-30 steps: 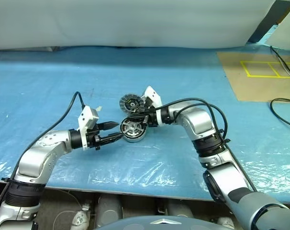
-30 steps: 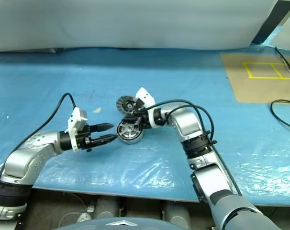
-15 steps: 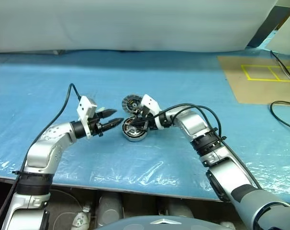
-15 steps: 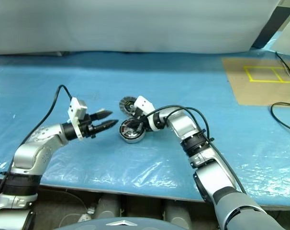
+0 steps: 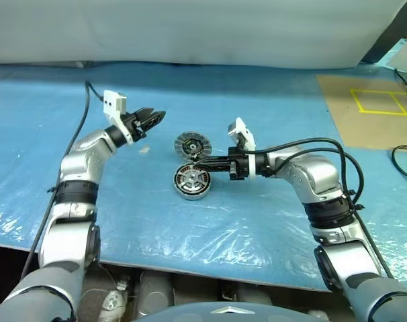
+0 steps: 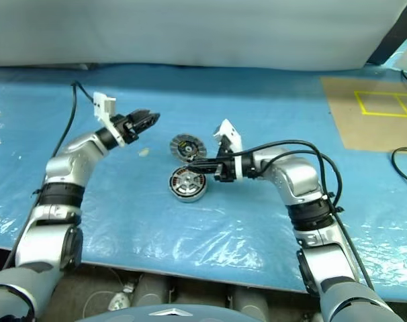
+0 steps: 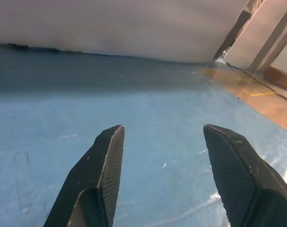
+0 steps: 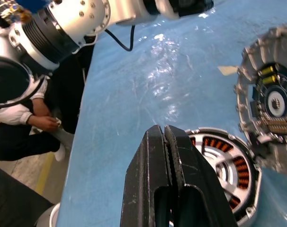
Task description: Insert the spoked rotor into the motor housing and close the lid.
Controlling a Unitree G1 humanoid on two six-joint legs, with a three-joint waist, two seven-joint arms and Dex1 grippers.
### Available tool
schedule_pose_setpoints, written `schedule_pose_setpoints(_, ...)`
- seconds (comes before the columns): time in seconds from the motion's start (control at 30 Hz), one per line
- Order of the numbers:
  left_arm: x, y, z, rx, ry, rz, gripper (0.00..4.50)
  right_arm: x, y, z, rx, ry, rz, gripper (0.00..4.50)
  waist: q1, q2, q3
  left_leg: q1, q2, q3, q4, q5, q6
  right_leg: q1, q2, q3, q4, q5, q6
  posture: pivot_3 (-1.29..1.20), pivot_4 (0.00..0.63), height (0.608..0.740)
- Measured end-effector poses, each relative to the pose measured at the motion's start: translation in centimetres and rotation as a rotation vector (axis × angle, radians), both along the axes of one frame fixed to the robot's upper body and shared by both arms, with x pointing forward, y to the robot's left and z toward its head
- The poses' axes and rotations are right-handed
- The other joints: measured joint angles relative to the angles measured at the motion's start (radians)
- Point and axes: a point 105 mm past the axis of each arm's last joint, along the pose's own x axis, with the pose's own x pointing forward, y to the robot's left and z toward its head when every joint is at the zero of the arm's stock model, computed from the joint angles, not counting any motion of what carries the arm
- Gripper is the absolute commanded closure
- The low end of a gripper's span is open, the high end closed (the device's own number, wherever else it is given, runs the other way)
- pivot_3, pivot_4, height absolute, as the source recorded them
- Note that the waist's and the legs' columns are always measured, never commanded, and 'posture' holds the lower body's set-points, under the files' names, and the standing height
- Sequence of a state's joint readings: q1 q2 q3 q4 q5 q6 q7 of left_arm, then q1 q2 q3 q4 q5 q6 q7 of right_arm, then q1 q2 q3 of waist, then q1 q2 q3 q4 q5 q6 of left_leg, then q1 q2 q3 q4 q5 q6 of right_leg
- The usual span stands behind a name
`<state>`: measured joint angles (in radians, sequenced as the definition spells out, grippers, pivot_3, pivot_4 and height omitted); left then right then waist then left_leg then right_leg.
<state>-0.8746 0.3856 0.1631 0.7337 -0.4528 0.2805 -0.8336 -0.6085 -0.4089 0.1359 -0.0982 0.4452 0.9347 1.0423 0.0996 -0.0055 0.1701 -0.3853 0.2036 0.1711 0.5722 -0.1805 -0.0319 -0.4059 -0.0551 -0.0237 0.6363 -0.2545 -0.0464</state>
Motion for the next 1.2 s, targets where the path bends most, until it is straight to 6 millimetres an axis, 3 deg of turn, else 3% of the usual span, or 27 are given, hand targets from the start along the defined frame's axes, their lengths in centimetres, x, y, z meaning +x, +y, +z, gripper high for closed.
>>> schedule_pose_setpoints(0.1,1.3,-1.9,0.5,-0.005,0.013,-0.058,1.72,-0.3,-0.6,-0.3,-0.006,0.009,-0.041,4.45,0.005,0.0,0.0,0.0,-0.002,-0.001,0.0,0.0,0.0,0.001,-0.001,0.001,-0.001,0.001,0.002,0.0,0.15,0.74)
schedule_pose_setpoints(0.2,0.9,-4.2,0.3,0.026,0.039,-0.207,1.89,-0.3,-1.4,-0.8,-0.018,0.018,-0.101,4.49,0.003,-0.001,0.0,0.0,-0.004,-0.002,-0.001,0.0,0.0,0.001,-0.002,0.001,-0.002,0.001,0.002,0.0,0.15,0.74)
schedule_pose_setpoints(0.3,0.0,-5.8,-0.3,0.098,0.074,-0.349,2.59,-0.6,-2.3,-1.2,-0.035,0.03,-0.148,4.5,0.004,-0.001,0.001,-0.001,-0.004,-0.003,-0.003,0.0,0.0,0.001,-0.002,0.0,-0.004,0.001,0.002,0.0,0.15,0.74)
schedule_pose_setpoints(0.47,-1.6,-7.7,-1.2,0.25,0.12,-0.546,4.34,-1.2,-3.0,-1.9,-0.049,0.046,-0.206,4.5,0.006,-0.001,0.001,-0.001,-0.005,-0.01,-0.004,0.0,-0.001,0.002,-0.002,-0.001,-0.007,0.002,0.004,0.0,0.15,0.74)
schedule_pose_setpoints(0.5,-1.9,-8.0,-1.3,0.269,0.123,-0.574,4.42,-1.2,-3.1,-1.9,-0.051,0.045,-0.215,4.5,0.005,-0.001,0.001,-0.001,-0.005,-0.011,-0.004,0.0,-0.001,0.003,-0.002,-0.001,-0.008,0.003,0.005,0.0,0.15,0.74)
schedule_pose_setpoints(0.83,-4.8,-8.4,-2.4,0.466,0.089,-0.864,4.42,-1.1,-3.8,-2.2,-0.076,0.036,-0.257,4.5,0.008,-0.001,0.001,-0.001,-0.006,-0.013,-0.007,0.0,0.0,0.005,-0.003,-0.002,-0.012,0.004,0.006,0.0,0.15,0.74)
schedule_pose_setpoints(0.93,-5.3,-7.8,-3.6,0.549,0.078,-0.894,4.42,-1.0,-4.0,-2.2,-0.082,0.034,-0.261,4.5,0.007,-0.001,0.001,-0.001,-0.006,-0.014,-0.007,0.0,0.0,0.005,-0.003,-0.002,-0.012,0.004,0.006,0.0,0.15,0.74)
schedule_pose_setpoints(1.07,-7.0,-7.0,-6.6,0.645,0.067,-0.972,4.42,-1.1,-3.7,-1.8,-0.044,0.049,-0.246,4.5,0.008,-0.001,0.001,-0.001,-0.004,-0.014,-0.007,0.0,0.0,0.005,-0.003,-0.002,-0.012,0.003,0.005,0.0,0.15,0.74)
schedule_pose_setpoints(1.2,-8.3,-7.2,-7.0,0.672,0.002,-1.04,4.42,-1.0,-3.7,-0.1,0.013,0.036,-0.225,4.5,0.013,-0.001,0.001,0.002,-0.003,-0.013,-0.006,0.0,0.0,0.008,-0.004,-0.002,-0.012,0.003,0.005,0.0,0.15,0.74)
